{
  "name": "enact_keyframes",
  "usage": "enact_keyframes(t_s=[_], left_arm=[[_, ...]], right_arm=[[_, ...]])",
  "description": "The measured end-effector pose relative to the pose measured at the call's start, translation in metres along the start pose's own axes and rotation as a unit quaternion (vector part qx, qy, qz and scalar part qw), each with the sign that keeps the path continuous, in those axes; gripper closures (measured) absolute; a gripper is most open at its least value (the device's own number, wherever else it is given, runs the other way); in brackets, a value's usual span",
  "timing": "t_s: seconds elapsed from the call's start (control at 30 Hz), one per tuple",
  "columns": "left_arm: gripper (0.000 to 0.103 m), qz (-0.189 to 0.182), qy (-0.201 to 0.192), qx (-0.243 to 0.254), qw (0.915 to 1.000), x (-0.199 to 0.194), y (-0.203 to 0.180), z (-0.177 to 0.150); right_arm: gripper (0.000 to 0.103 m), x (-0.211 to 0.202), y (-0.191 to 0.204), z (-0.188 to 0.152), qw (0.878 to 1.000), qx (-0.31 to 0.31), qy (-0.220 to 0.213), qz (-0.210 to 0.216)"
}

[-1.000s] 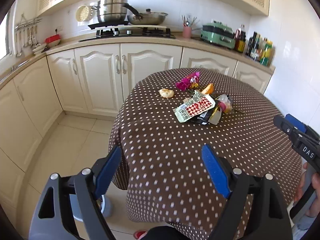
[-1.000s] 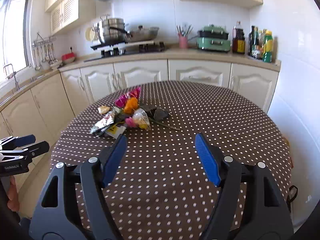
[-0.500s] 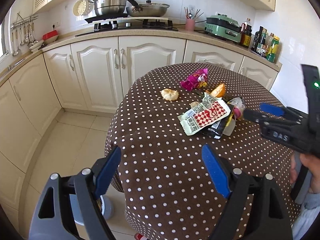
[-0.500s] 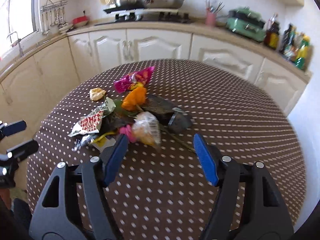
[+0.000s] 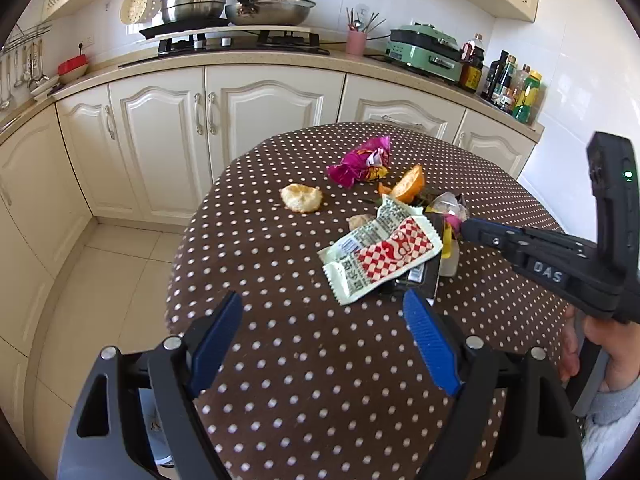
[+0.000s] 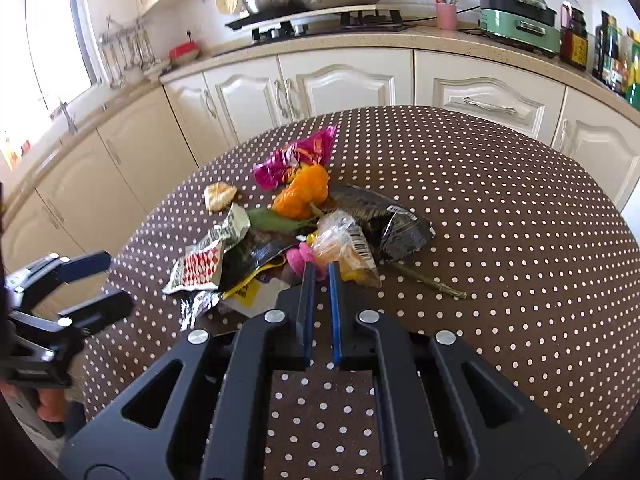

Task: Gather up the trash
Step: 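Grasp the white-red wrapper with the left tool while the right grasps a dark wrapper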

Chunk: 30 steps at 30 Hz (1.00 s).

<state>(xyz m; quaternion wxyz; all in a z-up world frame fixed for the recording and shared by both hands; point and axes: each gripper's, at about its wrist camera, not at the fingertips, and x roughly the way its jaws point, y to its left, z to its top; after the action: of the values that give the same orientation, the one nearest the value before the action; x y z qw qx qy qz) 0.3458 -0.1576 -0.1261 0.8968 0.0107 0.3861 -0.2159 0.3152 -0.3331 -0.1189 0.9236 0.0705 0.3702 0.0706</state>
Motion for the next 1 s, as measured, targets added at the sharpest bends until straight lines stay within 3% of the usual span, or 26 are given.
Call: enact_keyframes(t_s=[0.13, 0.33, 0.63, 0.7, 0.87, 0.9, 1.0], left_arm=[[0.022, -0.006, 0.008, -0.010, 0.9999, 0.014, -0.006, 0.008], [0.022, -0.034, 0.007, -0.025, 0.9991, 0.031, -0.024, 0.027], [0.022, -0.032, 0.052, -0.010, 0.9981, 0.064, -0.043, 0.035], [0.038, -0.031, 0.048, -0.002, 0.9983, 0.061, -0.043, 0.032], [0.055, -0.041, 0.046, 0.018, 0.9980, 0.049, -0.045, 0.027], [0.063, -0.040, 0.046, 0.019, 0.9980, 0.047, -0.044, 0.025], [0.080, -0.042, 0.048, 0.013, 0.9979, 0.043, -0.039, 0.021]], right_arm=[[0.095, -0.006, -0.015, -0.001, 0.999, 0.041, -0.013, -0.004], [0.095, -0.012, -0.018, -0.001, 0.999, 0.046, -0.023, -0.011], [0.095, -0.012, -0.018, 0.000, 0.998, 0.051, -0.021, -0.009], [0.092, -0.012, -0.017, 0.000, 0.998, 0.051, -0.022, -0.009], [0.074, -0.013, -0.015, 0.000, 0.999, 0.047, -0.025, -0.012], [0.073, -0.013, -0.015, 0.001, 0.999, 0.046, -0.026, -0.013], [0.056, -0.015, -0.013, 0.000, 0.998, 0.044, -0.030, -0.017]])
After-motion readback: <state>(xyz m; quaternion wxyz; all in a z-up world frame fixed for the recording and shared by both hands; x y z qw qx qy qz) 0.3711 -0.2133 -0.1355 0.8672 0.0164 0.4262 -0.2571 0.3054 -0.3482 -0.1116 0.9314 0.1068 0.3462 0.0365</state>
